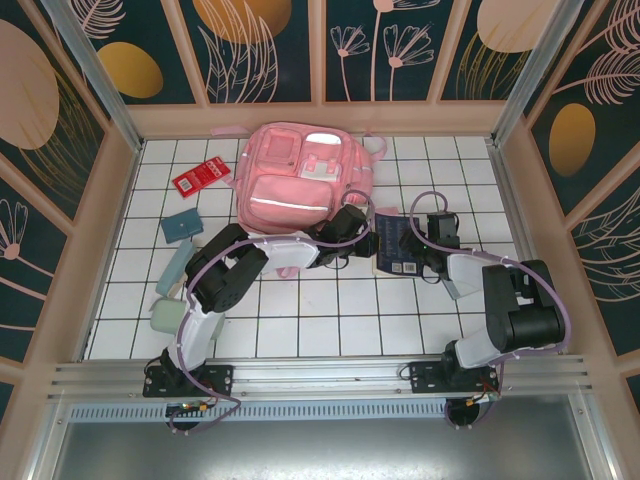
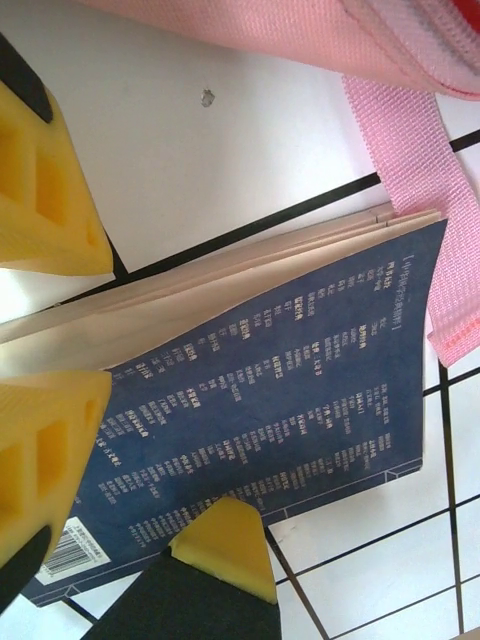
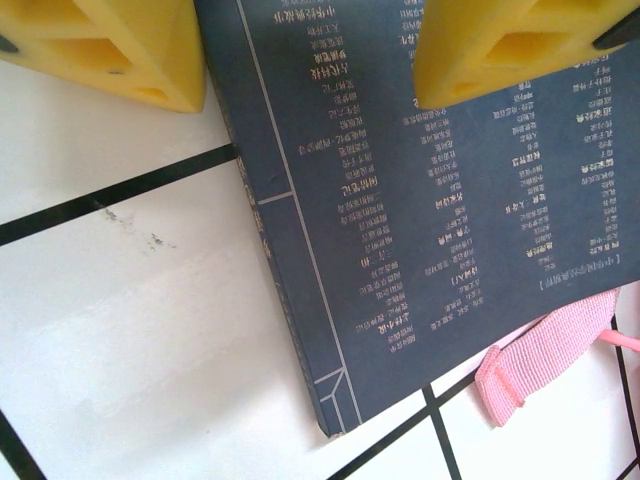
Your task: Pack the student bag
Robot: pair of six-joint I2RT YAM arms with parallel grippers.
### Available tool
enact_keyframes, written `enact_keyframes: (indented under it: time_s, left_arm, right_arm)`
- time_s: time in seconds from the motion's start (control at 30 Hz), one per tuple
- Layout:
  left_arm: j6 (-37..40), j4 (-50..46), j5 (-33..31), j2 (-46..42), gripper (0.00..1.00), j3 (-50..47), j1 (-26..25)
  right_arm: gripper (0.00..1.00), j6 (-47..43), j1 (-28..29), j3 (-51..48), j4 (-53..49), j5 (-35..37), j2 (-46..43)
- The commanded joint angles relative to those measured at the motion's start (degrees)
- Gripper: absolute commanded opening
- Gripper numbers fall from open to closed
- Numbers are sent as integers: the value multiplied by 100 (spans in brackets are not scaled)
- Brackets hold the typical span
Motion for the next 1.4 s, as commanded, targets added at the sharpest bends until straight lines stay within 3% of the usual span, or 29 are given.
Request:
enact_keyframes:
  time_s: [0.0,0.23,0.43,0.7,1.17,1.37]
  left_arm:
    - [-68,239,162,-55,33,12,-12]
    - [-88,52,-302,-239,35,-106,-15]
    - [-66,117,-262,-448,35,-145,-11]
    - [-86,-33,171,210,37,299,-10]
    - [24,-986,-532,583,33,556,-10]
    - [62,-855,-325,542,16,511,-15]
  right_arm:
    - [57,94,132,-128,82,-681,168]
    - [57,94,133,-129,77,-680,180]
    - [57,103,132,-129,113,-698,206]
    - [57,94,135,-125,83,-698,193]
    - [57,86,132,-85,55,-733,189]
    - [54,75,92,-145,395,-1387,154]
